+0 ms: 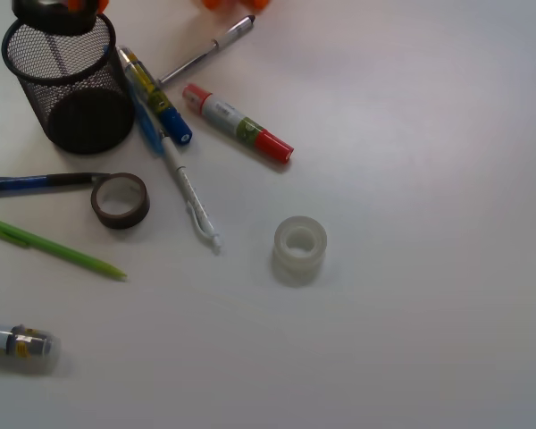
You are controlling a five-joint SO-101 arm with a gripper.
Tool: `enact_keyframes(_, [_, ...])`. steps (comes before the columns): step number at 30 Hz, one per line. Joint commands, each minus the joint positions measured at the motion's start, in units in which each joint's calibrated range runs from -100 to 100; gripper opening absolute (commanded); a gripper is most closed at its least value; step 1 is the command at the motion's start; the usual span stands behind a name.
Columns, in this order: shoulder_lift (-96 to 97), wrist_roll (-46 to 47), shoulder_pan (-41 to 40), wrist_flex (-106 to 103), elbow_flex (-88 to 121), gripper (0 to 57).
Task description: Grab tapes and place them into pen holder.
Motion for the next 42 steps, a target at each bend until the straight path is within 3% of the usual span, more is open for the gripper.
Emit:
enact_keyframes(1, [-2.0,-0.1,0.0,-3.3,1.0,0.3])
enact_keyframes(7, [-2.5,-0.2,-1.3,-3.5,0.4,3.1])
enact_keyframes(13, [-2.8,-0.3,-3.5,-3.4,0.7,28.4])
enact_keyframes(16, [-2.8,-0.4,-4.2,-3.4,0.4,34.4])
enact_keyframes(24, [-3.9,0.0,-5.7,-3.4,-0.9,34.5])
enact_keyframes(34, [-6.4,1.8,-29.4,-17.3,-10.7,34.5])
enact_keyframes(42, [20.0,-4.1,-39.9,-20.4,-11.2,34.4])
